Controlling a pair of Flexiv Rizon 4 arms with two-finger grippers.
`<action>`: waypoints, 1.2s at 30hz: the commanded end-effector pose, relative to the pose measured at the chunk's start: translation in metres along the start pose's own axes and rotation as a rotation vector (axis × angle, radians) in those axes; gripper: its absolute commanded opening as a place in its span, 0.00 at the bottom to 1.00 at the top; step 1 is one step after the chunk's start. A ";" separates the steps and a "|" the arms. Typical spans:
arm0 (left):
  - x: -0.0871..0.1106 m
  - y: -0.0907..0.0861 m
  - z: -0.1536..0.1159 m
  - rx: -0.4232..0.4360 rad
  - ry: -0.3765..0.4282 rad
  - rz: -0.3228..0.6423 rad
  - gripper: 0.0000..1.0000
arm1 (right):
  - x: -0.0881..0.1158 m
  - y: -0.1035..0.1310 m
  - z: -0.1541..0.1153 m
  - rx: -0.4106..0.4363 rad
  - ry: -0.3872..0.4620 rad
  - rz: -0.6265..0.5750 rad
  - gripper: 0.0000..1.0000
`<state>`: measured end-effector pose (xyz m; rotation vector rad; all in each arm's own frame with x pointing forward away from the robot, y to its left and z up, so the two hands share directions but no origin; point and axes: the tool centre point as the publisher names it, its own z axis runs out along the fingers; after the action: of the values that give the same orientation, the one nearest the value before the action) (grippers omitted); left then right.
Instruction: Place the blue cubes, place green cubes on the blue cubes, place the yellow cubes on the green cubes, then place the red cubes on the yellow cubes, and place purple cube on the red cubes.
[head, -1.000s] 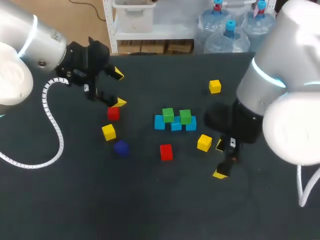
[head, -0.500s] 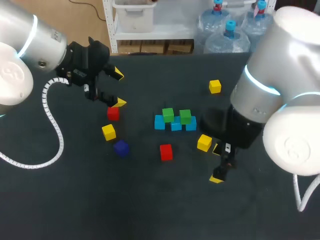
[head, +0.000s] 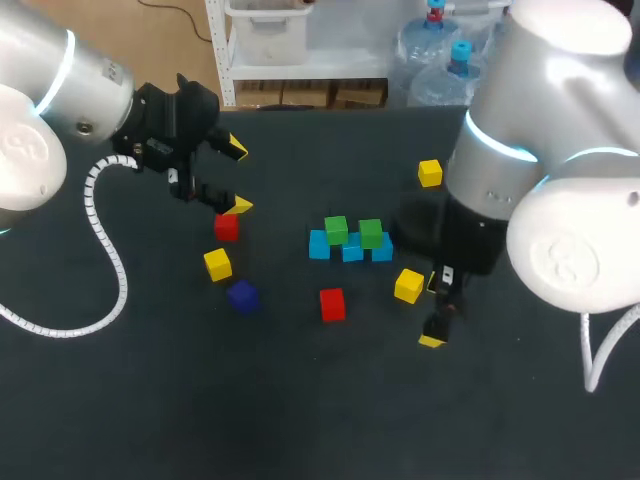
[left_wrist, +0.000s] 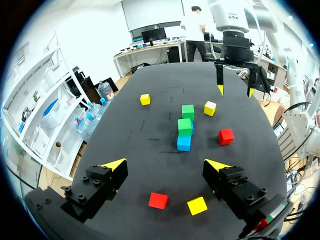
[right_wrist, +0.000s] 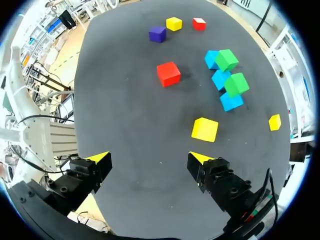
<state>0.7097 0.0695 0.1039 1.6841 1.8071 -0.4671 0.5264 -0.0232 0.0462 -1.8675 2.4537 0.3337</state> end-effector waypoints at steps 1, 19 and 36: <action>0.002 -0.001 0.000 -0.002 -0.006 0.003 1.00 | -0.003 -0.006 -0.002 0.000 0.014 -0.006 1.00; 0.002 -0.001 0.000 -0.002 -0.006 0.003 1.00 | -0.008 -0.020 0.011 -0.018 0.078 -0.029 1.00; 0.002 -0.001 0.000 -0.002 -0.006 0.003 1.00 | 0.000 -0.016 0.023 -0.014 0.071 -0.009 1.00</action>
<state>0.7097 0.0694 0.1040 1.6841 1.8074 -0.4669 0.5417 -0.0232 0.0229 -1.9323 2.4959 0.2964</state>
